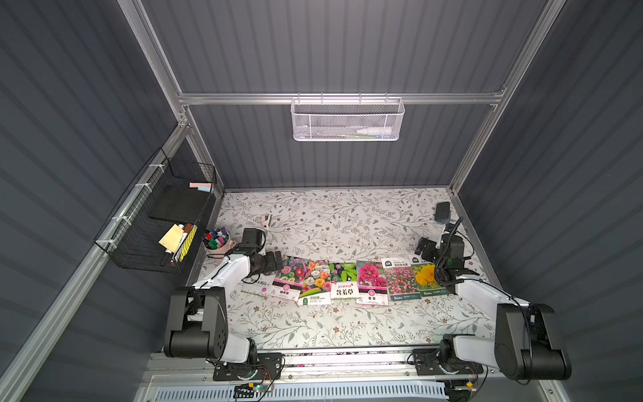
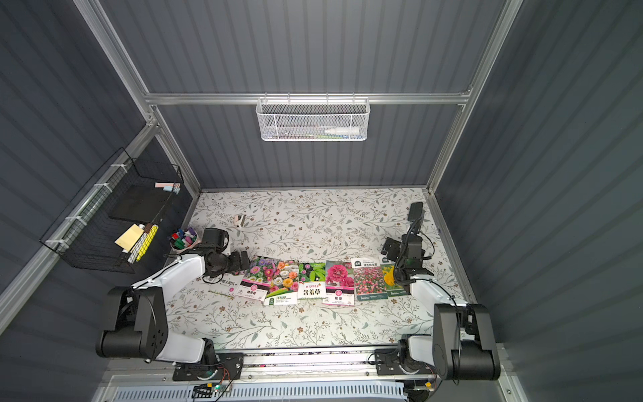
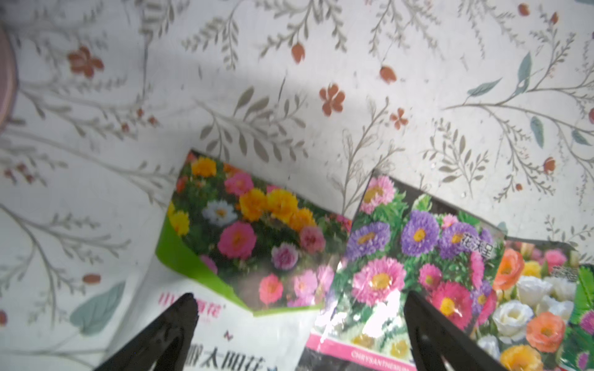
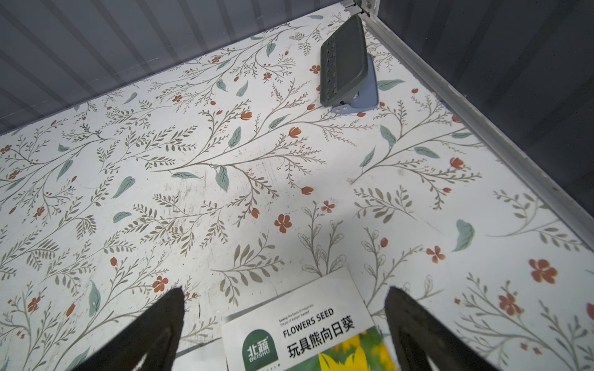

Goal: Arrange the seed packets in a row
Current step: Adjust the seed packet at the center of the board.

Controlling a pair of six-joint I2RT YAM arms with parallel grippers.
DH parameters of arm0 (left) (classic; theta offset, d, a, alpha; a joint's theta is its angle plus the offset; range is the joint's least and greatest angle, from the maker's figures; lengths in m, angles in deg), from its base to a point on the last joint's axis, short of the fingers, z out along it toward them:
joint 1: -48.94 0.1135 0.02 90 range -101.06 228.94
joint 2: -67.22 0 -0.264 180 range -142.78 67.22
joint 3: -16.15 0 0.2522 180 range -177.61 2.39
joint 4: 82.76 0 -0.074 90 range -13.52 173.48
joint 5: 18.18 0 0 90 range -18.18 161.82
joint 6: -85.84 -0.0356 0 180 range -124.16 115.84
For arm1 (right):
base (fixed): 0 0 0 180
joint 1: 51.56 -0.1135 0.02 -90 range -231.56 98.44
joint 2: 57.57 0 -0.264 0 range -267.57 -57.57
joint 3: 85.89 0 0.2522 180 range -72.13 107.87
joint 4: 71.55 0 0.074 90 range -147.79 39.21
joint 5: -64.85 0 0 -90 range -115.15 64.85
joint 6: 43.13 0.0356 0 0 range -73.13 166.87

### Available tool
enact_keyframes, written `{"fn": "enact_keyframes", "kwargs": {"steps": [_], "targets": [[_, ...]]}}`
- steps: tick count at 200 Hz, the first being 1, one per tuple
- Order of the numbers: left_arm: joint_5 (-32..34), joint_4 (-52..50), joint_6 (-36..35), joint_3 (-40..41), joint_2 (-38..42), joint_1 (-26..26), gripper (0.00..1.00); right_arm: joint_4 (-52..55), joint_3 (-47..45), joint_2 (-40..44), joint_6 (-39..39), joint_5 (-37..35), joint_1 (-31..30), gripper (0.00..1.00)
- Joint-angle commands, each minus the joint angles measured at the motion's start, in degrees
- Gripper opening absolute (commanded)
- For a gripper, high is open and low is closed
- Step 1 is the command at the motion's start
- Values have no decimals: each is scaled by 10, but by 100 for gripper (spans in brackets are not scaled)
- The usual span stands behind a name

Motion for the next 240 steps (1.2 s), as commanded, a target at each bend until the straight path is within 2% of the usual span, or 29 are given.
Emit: {"fn": "enact_keyframes", "kwargs": {"steps": [1, 27, 48, 64, 94, 123, 175, 214, 240], "targets": [[1, 73, -82, -11, -49, 1, 100, 2, 12, -3, -7, 3, -2, 99], [-4, 162, -113, -2, -98, 2, 99, 6, 15, -7, -13, 2, -2, 99], [4, 281, -119, 26, -130, 6, 99, 7, 18, -15, -17, 2, -2, 99], [12, 313, -112, 25, -144, 10, 99, 8, 24, -22, -19, 6, -2, 99], [16, 272, -84, 7, -146, 11, 99, 14, 30, -28, -23, 5, -2, 99], [36, 122, -58, -24, -101, 11, 99, 17, 26, -19, -22, -9, -2, 99], [78, 23, -42, 32, -25, 11, 99, 2, 29, -31, -16, -2, -2, 99], [87, -57, -4, 41, -7, 11, 99, -2, 23, -26, -12, -3, -2, 99], [89, -56, 30, 75, 10, 11, 99, -5, 18, -16, -7, -7, -2, 99]]}}
